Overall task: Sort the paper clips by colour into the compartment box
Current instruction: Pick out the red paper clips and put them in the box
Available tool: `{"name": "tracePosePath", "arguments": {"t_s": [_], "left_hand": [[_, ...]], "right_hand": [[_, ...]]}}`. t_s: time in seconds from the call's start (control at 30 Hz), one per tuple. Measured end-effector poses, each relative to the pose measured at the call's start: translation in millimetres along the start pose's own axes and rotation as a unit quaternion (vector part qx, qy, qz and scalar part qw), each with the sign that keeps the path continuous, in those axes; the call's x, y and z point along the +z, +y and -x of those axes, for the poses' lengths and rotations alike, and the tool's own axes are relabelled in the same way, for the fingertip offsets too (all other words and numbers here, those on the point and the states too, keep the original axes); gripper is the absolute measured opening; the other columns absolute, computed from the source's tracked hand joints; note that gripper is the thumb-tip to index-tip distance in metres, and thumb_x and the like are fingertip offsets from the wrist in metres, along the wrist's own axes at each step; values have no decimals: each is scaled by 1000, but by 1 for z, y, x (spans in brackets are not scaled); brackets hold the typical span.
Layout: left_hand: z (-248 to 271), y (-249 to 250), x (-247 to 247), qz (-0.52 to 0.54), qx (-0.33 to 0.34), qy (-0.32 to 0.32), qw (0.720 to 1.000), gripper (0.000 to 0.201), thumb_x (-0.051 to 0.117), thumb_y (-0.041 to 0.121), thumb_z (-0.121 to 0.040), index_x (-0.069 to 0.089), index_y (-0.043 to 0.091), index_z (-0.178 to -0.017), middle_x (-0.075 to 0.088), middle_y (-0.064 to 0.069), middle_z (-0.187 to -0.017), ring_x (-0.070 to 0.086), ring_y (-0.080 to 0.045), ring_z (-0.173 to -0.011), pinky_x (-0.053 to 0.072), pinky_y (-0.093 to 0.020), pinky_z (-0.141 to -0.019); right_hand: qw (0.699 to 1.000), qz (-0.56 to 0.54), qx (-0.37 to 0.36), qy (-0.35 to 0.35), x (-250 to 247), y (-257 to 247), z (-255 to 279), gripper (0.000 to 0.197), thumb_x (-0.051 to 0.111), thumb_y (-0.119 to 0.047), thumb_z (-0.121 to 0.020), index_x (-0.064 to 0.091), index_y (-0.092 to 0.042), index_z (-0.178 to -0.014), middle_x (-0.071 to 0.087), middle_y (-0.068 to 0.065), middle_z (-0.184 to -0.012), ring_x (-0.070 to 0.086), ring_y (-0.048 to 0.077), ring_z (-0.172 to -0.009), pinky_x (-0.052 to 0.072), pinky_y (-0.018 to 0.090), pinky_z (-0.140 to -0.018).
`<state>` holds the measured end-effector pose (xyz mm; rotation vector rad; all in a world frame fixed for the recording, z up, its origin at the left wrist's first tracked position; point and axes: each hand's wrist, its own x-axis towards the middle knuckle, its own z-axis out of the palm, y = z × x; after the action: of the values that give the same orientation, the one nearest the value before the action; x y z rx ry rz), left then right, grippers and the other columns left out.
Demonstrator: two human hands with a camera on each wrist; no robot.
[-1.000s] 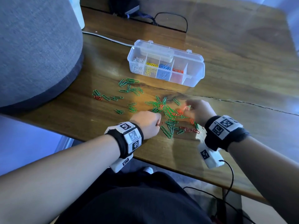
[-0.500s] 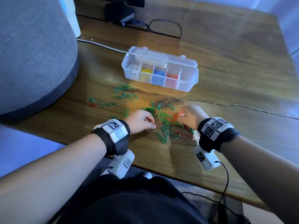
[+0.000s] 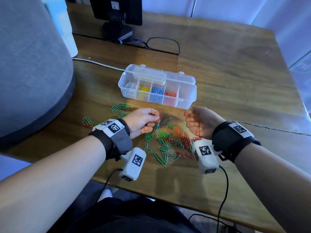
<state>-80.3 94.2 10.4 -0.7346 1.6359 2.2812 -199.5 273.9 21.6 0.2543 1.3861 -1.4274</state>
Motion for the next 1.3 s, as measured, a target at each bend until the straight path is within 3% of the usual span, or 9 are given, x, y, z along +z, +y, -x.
{"name": "tracePosePath", "arguments": {"t_s": [0.27, 0.5, 0.6, 0.8, 0.93, 1.03, 1.1, 1.17, 1.3], "left_hand": [[-41, 48, 20, 59, -16, 85, 995, 32, 31, 4, -95, 58, 8, -78, 34, 2, -58, 31, -4, -37, 23, -13, -35], [-79, 79, 37, 59, 11, 168, 984, 36, 38, 4, -98, 52, 11, -65, 40, 5, -41, 36, -3, -32, 30, -12, -34], [-89, 85, 40, 32, 29, 153, 987, 30, 44, 13, -98, 54, 10, -70, 43, 0, -58, 37, -9, -48, 34, -16, -39], [-93, 90, 32, -6, -23, 111, 994, 41, 41, 48, -96, 53, 9, -99, 50, -5, -84, 50, -14, -72, 42, -25, -68], [-88, 94, 28, -62, -24, 83, 994, 47, 33, 56, -95, 56, 15, -90, 44, 0, -87, 45, -10, -79, 37, -21, -70], [-75, 93, 22, -105, 14, 93, 990, 45, 37, 47, -97, 59, 11, -113, 55, -2, -109, 53, -14, -103, 41, -29, -92], [-61, 91, 18, -164, 51, 91, 981, 28, 44, 30, -98, 60, 10, -108, 58, -4, -102, 57, -15, -90, 46, -26, -79], [-45, 82, 10, -268, 80, 74, 957, 17, 48, 12, -95, 62, 8, -104, 58, -4, -87, 53, -11, -72, 42, -22, -62], [-20, 46, -15, -526, 77, 53, 846, 18, 57, 8, -88, 71, 14, -98, 60, 5, -86, 52, -7, -76, 37, -18, -63]], "right_hand": [[951, -272, -140, 49, 6, -44, -22, 9, 40, -4, -62, 37, -13, -62, 28, -2, -54, 28, 9, -39, 23, 16, -35], [922, -319, -211, 62, 22, -65, -59, 25, 38, -8, -90, 41, -15, -66, 36, -2, -50, 34, 9, -43, 28, 16, -45], [915, -314, -239, 85, 35, -69, -66, 25, 42, -4, -92, 47, -11, -69, 41, 0, -56, 39, 10, -50, 39, 19, -51], [941, 45, -290, 171, 35, -68, -76, 22, 48, -7, -92, 62, -15, -77, 62, 4, -84, 59, 21, -91, 46, 32, -90], [929, 155, -290, 169, 29, -67, -67, 19, 48, -10, -94, 66, -5, -101, 63, 22, -115, 57, 32, -113, 42, 43, -105], [912, 216, -311, 158, 26, -67, -57, 16, 48, -9, -94, 63, -12, -94, 65, 16, -105, 59, 30, -105, 44, 43, -101], [898, 248, -322, 169, 23, -65, -46, 20, 49, -6, -90, 61, -17, -80, 63, 10, -87, 60, 27, -86, 49, 43, -89], [888, 288, -314, 171, 21, -54, -32, 20, 52, -2, -86, 60, -15, -73, 61, 6, -74, 58, 24, -72, 52, 39, -76], [803, 524, -243, 145, 13, -7, -17, 15, 54, -9, -86, 68, -8, -87, 68, 9, -85, 62, 26, -79, 51, 36, -80]]}}
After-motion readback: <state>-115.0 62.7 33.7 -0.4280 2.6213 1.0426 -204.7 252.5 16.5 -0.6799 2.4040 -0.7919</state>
